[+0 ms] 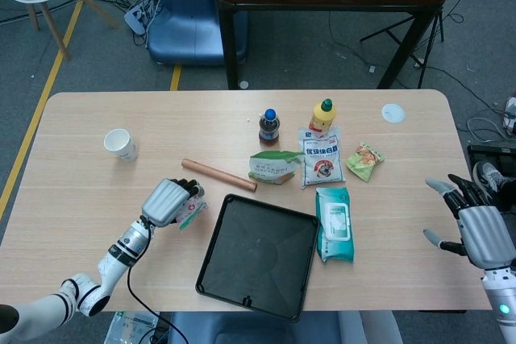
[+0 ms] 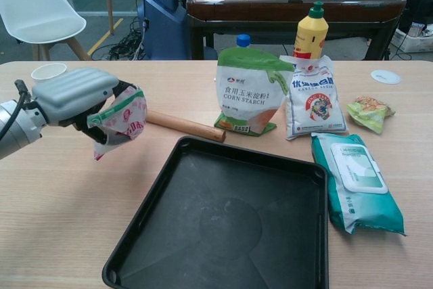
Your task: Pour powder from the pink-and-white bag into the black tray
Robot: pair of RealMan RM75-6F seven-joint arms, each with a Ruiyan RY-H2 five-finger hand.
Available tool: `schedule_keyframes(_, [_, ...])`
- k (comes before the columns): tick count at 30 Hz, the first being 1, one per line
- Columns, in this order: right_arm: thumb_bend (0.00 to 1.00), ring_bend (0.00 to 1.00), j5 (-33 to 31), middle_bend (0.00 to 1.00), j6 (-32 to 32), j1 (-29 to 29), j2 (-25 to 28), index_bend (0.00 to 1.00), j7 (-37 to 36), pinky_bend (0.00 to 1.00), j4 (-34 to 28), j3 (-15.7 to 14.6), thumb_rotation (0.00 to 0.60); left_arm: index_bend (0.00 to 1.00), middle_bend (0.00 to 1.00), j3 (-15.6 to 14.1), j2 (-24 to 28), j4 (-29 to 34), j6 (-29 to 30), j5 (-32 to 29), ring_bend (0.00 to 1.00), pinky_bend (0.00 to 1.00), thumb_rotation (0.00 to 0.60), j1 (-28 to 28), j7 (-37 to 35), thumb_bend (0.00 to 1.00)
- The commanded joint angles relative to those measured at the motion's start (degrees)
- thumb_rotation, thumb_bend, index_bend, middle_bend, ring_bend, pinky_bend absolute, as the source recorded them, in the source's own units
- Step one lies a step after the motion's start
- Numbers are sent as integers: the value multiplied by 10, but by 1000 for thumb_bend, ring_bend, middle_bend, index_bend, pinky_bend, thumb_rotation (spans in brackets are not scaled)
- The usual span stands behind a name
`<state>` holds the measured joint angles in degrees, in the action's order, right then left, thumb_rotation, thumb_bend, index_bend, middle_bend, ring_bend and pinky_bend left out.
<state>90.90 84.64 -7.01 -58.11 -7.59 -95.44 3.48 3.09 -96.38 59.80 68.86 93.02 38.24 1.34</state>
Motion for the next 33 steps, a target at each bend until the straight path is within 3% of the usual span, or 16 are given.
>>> schedule_keyframes(1, [161, 99, 3, 249, 2, 0, -1, 177, -3, 117, 2, -1, 600, 394, 444, -3, 17, 57, 24, 14, 482, 646, 600, -7, 130, 269])
schedule_keyframes(8, [161, 99, 10, 249, 13, 5, 1, 176, -13, 117, 8, -4, 600, 363, 444, -18, 19, 115, 9, 33, 476, 646, 600, -5, 301, 269])
schedule_keyframes(17, [160, 99, 14, 249, 22, 11, 1, 176, -19, 117, 12, -9, 600, 336, 444, -34, 4, 126, -27, 58, 471, 645, 600, 6, 464, 269])
schedule_keyframes(33, [160, 99, 19, 249, 30, 14, 1, 176, -29, 117, 18, -11, 600, 233, 443, -28, -37, 122, -64, 9, 470, 645, 600, -34, 800, 269])
